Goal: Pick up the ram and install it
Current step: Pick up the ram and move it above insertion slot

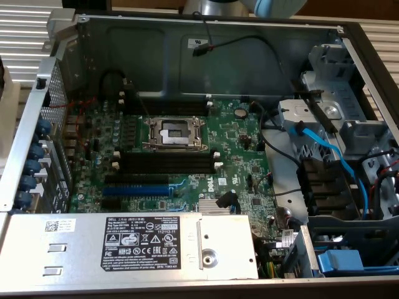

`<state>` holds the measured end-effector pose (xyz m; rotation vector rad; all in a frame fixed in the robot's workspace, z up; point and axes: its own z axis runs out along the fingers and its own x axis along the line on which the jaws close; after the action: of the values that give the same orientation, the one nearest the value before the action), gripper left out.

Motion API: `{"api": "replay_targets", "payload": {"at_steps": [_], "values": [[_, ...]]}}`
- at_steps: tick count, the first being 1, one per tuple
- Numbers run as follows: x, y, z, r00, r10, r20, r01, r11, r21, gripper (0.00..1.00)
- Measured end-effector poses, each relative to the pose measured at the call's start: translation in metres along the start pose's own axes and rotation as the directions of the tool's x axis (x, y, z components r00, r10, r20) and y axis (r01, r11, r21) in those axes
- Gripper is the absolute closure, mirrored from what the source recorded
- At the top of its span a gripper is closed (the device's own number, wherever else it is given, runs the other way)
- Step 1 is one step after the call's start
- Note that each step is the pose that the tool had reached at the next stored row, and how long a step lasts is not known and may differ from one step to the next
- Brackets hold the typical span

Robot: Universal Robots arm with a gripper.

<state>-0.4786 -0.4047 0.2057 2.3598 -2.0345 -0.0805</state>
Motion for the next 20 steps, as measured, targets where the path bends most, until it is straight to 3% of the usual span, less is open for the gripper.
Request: {"api": "replay_targets", "payload": {"at_steps": [7, 20], "values": [[-0.0013, -0.0003, 0.0005, 1.0, 0.0, -0.0059, 0.0, 1.0, -0.0012, 0.69], [-0.0043, -0.0009, 0.0046, 1.0, 0.0, -0.0078, 0.0, 1.0, -0.0013, 0.69]]}}
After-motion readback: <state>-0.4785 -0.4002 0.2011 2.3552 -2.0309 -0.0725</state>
